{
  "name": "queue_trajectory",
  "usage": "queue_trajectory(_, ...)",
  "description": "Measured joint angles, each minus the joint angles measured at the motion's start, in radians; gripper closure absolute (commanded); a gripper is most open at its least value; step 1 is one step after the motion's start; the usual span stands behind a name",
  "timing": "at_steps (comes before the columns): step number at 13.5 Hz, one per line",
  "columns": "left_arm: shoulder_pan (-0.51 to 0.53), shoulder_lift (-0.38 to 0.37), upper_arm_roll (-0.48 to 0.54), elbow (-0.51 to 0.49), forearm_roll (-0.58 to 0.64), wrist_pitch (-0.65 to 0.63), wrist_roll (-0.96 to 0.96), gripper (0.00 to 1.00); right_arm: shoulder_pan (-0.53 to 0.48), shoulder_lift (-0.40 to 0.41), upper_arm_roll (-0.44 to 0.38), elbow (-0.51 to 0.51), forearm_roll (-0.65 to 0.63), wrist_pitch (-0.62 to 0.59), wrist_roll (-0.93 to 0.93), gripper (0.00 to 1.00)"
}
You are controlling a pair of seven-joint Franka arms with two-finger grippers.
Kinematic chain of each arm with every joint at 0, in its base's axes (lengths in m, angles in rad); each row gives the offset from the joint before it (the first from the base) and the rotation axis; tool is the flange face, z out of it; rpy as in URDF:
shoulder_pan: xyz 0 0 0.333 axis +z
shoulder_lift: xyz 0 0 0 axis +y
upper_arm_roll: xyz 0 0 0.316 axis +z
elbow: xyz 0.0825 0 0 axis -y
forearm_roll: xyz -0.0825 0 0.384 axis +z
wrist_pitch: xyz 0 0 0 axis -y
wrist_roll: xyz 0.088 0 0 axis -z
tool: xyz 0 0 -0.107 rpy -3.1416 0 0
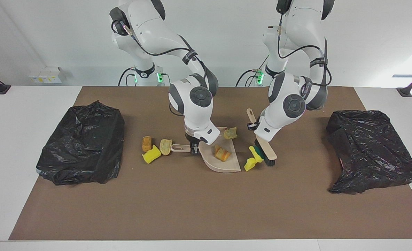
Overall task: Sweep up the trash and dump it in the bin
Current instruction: 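Sweep the remaining scraps into the dustpan with the left gripper's brush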
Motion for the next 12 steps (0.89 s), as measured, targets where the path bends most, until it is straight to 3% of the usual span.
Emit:
queue_trajectory(4,-0.029,0.030,-0.031,0.002,-0.028,0.029,0.044,1.00,0.000,0.000,0.000,0.000,0.000,0.000,0.001,1.00)
queue_trajectory(12,-0.109,0.030,-0.048,0.018,-0.342,0.033,0.151,1.00,0.000,0.000,0.000,-0.001,0.000,0.002,0.002,1.00)
